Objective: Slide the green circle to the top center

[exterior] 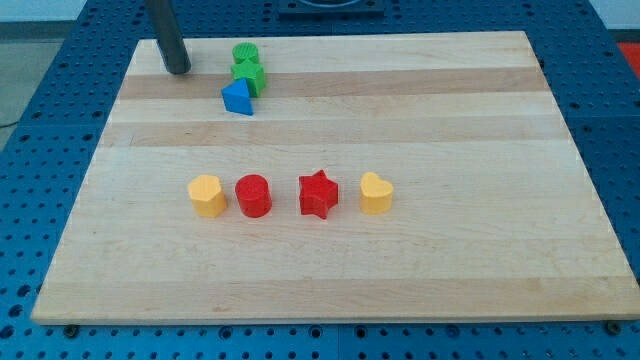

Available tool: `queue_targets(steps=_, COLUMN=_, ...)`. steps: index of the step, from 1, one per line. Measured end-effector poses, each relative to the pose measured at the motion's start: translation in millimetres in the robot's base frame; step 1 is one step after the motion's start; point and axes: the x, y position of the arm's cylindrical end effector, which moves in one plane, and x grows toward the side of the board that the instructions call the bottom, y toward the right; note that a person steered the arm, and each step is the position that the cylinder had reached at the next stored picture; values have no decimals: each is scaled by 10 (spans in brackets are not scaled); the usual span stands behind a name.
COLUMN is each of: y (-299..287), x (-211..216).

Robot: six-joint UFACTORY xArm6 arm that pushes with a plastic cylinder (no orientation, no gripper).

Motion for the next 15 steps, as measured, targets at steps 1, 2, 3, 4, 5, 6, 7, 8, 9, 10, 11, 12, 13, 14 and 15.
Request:
queue_targets(steps=1, y=8, x=0)
queue_targets(steps=2, y=235, x=0)
queue_targets(steps=3, y=562, x=0)
queue_targets(steps=4, y=884, x=-1)
queue_targets(steps=5, y=1274, x=-4)
queue_targets(steps=6, y=1614, x=-49)
queue_targets(steps=7, y=1538, x=-60)
queue_targets(steps=8, y=1079, x=-60)
queue_targets(steps=9, y=1106, x=-151)
queue_targets(steps=10, y=1364, x=-227)
queue_targets(steps=11, y=1446, x=-288)
queue_targets(steps=12, y=1446, x=-295)
queue_targets(steps=13, y=1371, x=-372)
queue_targets(steps=14, y=1440, x=-382)
queue_targets(steps=15, y=1723, x=-374)
